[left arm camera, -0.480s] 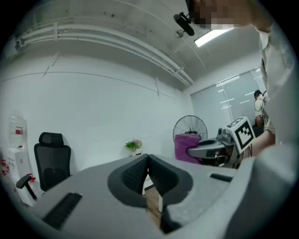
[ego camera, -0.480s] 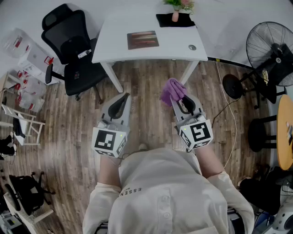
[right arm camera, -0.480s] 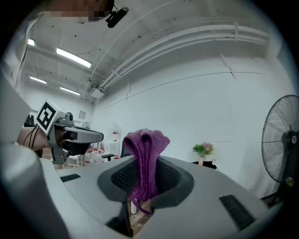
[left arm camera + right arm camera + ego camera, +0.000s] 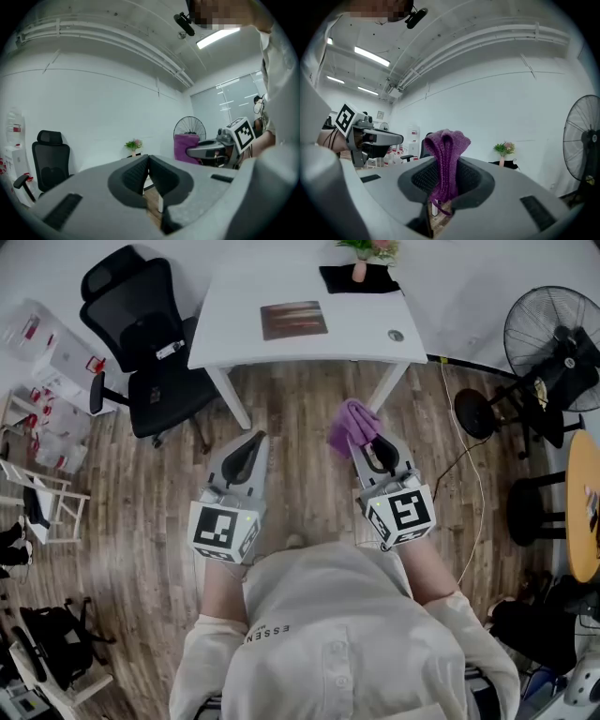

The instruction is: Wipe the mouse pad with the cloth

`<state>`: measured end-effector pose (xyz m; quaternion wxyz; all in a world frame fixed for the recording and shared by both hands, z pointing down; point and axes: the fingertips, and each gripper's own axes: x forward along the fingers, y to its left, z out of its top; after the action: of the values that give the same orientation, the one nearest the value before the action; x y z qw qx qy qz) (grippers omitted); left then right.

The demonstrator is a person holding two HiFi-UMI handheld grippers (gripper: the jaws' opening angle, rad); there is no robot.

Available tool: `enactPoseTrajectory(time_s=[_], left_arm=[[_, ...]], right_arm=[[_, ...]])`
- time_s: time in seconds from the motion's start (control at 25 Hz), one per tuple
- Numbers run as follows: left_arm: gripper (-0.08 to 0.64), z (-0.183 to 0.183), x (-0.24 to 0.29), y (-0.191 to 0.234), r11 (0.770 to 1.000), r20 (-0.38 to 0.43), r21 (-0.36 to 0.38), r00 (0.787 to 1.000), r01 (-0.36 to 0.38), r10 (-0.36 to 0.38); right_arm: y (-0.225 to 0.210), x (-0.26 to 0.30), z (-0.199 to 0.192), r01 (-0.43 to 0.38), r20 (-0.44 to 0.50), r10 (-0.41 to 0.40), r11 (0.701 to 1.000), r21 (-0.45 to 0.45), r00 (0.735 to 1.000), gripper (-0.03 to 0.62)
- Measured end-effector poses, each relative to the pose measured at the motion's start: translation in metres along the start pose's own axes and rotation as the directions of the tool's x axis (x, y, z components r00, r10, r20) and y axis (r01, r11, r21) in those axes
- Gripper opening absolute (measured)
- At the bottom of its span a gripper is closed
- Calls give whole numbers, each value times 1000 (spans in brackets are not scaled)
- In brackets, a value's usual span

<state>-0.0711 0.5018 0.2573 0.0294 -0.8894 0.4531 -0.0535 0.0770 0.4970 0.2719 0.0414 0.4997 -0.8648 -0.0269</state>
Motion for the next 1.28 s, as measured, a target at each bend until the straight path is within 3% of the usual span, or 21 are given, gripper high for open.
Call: enactPoseTrajectory(time_s=[0.36,0.68,0.92,1.28], left_arm=[[3,-24,-4,37,999,-11,-35,1000,28,-28],[3,-39,7,83,997,-26,-65,999,-49,48],[2,-47,58,111,990,-44,-63,992,-123,120],[2,-33,190,144,972,-45,-73,974,-224,222]], right_arm=[[14,33,-23,52,-42,-50,998,44,998,92],[20,87,-32,-30,-68,32,999,26,997,92],[-19,153,-44,-111,-73,113,993,40,991,92],[-130,256,-46,-239,-103,242,970,38,965,92]])
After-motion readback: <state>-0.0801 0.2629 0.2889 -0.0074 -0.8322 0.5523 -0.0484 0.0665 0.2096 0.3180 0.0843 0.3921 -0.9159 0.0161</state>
